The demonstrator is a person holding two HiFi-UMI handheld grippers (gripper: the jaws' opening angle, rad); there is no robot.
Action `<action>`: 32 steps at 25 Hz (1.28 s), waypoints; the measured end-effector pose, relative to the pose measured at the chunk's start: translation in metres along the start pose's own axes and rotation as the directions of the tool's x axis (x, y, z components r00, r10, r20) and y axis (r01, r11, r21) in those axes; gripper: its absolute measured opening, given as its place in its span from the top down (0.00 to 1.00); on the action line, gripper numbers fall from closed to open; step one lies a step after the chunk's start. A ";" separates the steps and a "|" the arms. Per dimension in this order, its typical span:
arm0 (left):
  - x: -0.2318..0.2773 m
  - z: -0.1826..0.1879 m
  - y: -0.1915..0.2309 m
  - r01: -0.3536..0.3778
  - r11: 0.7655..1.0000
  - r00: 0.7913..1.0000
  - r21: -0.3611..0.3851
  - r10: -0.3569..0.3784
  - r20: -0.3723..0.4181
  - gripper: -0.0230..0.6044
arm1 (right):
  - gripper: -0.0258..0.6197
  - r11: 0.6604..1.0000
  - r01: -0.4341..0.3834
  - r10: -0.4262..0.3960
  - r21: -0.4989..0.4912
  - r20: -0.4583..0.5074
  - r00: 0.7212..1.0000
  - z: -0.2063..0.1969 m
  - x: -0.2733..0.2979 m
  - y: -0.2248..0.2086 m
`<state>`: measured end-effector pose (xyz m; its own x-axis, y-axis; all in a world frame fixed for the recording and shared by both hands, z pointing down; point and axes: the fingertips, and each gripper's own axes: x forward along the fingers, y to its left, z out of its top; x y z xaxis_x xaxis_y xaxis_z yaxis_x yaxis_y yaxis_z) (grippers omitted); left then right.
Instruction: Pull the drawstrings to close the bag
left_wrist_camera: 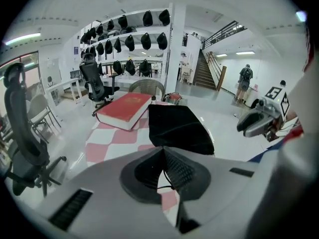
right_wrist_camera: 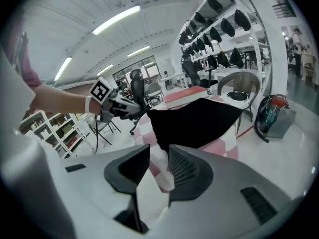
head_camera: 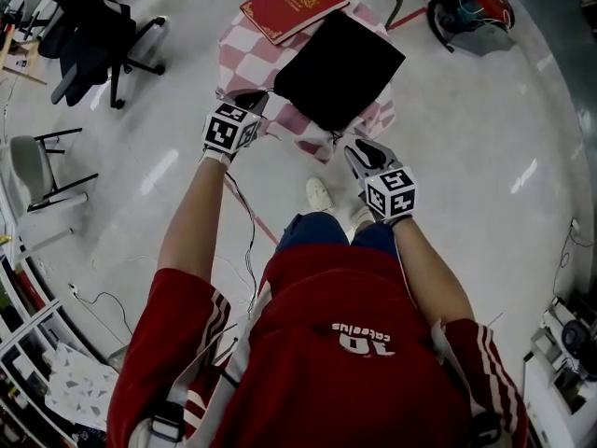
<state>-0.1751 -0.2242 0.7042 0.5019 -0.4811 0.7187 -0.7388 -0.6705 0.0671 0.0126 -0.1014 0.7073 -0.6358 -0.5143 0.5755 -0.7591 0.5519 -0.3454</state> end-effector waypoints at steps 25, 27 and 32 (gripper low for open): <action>-0.037 0.127 -0.062 0.159 0.985 0.971 0.073 -0.169 0.167 0.95 | 0.78 0.993 0.025 -0.017 0.112 -0.069 0.997 -0.038 0.074 0.003; -0.038 0.129 -0.064 0.163 0.984 0.970 0.076 -0.174 0.170 0.95 | 0.79 0.992 0.051 -0.042 0.115 -0.074 0.996 -0.039 0.081 -0.003; -0.043 0.136 -0.063 0.171 0.981 0.966 0.091 -0.185 0.179 0.95 | 0.79 0.987 0.096 -0.083 0.133 -0.098 0.992 -0.039 0.096 -0.015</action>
<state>-0.0888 -0.2381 0.5754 0.7018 -0.4420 0.5587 -0.5982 -0.7915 0.1253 -0.0316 -0.1329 0.7965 -0.5539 -0.4917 0.6718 -0.8282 0.4080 -0.3842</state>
